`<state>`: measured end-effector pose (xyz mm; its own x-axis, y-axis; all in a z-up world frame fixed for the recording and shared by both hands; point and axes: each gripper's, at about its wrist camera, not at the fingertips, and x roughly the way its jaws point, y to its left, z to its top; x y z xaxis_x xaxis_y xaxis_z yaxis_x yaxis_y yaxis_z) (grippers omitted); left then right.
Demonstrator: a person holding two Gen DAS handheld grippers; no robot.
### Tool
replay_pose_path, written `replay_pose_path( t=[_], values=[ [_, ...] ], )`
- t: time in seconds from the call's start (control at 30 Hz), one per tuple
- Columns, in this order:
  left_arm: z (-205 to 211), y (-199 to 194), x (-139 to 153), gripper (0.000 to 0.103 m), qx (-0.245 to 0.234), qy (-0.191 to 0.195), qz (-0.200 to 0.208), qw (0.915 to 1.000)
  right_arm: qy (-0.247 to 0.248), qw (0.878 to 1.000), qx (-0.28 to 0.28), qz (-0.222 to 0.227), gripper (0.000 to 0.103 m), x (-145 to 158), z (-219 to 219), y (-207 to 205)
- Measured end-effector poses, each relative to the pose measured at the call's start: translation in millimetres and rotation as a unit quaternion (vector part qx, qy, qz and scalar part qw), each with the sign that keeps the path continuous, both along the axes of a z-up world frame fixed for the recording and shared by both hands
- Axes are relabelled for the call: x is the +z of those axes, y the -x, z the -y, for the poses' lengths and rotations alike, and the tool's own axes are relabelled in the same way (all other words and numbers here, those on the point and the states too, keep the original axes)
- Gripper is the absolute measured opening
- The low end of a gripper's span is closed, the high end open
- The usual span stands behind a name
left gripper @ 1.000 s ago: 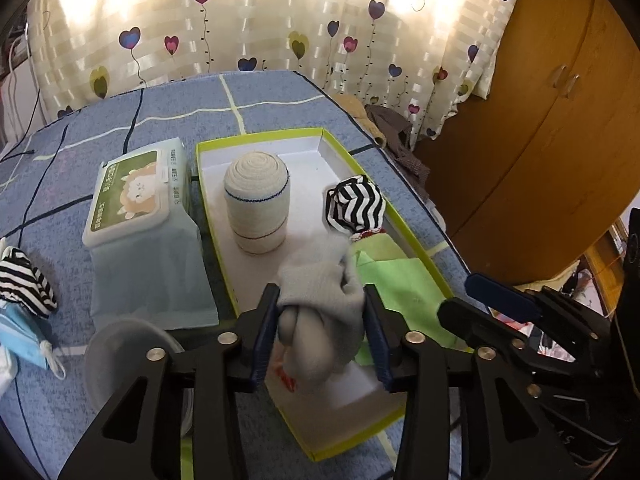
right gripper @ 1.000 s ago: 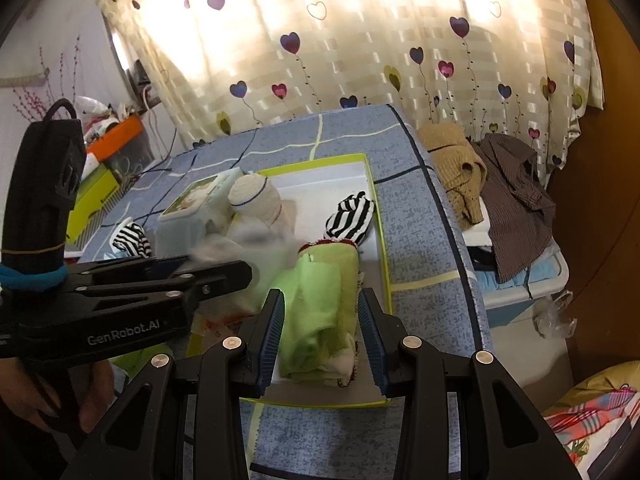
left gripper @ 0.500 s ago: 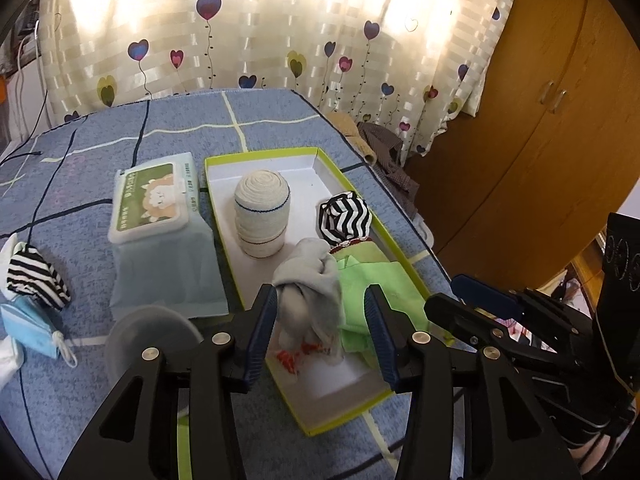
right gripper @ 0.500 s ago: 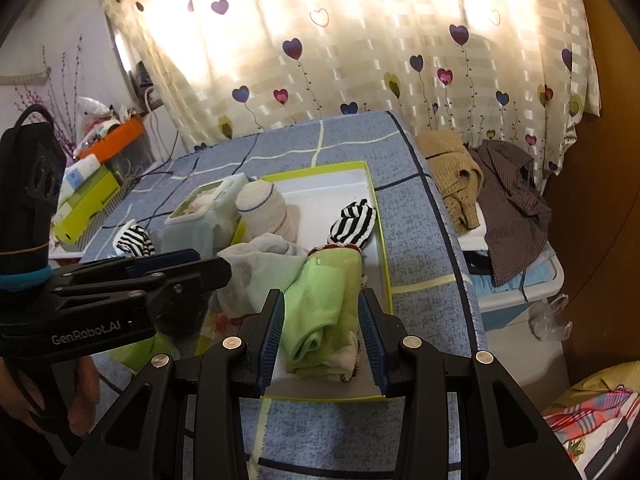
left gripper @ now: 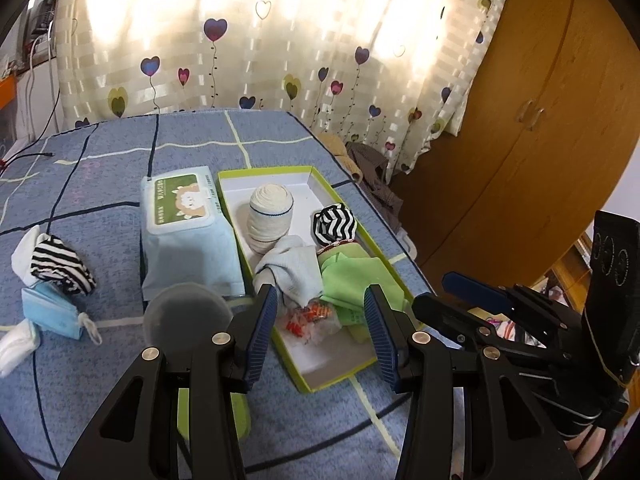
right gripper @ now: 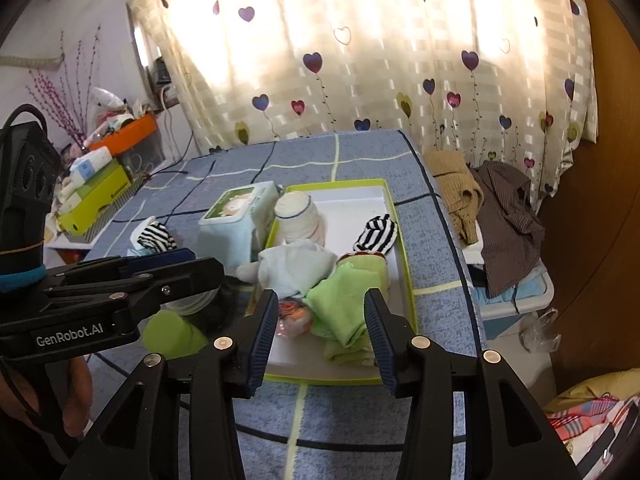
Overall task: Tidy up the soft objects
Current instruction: 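Open both grippers to release cloth and sock into the box, then move both grippers back toward the remaining soft items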
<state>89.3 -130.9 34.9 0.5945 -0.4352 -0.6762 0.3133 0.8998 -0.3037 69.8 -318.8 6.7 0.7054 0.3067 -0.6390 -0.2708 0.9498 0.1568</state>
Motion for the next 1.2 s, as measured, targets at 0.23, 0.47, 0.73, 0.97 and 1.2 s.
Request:
replay_pose_path(
  t=[0.23, 0.47, 0.73, 0.97, 1.2],
  values=[
    [-15, 17, 6, 0.047, -0.002, 0.003, 0.008, 1.0, 0.011, 1.0, 0.01, 0.01, 0.046, 11, -16, 15],
    [-28, 29, 8, 0.047, -0.001, 0.005, 0.014, 0.9999, 0.017, 1.0, 0.021, 0.012, 0.047, 16, -29, 20],
    [-43, 36, 9, 0.047, 0.01, 0.013, 0.019, 0.9997, 0.022, 0.999, 0.034, 0.015, 0.048, 18, -42, 23],
    [-54, 41, 12, 0.047, 0.015, 0.019, 0.026, 0.9994, 0.027, 0.999, 0.043, 0.016, 0.049, 21, -53, 26],
    [-64, 47, 13, 0.047, 0.019, 0.023, 0.028, 0.9991, 0.03, 0.998, 0.053, 0.018, 0.049, 23, -64, 28]
  ],
)
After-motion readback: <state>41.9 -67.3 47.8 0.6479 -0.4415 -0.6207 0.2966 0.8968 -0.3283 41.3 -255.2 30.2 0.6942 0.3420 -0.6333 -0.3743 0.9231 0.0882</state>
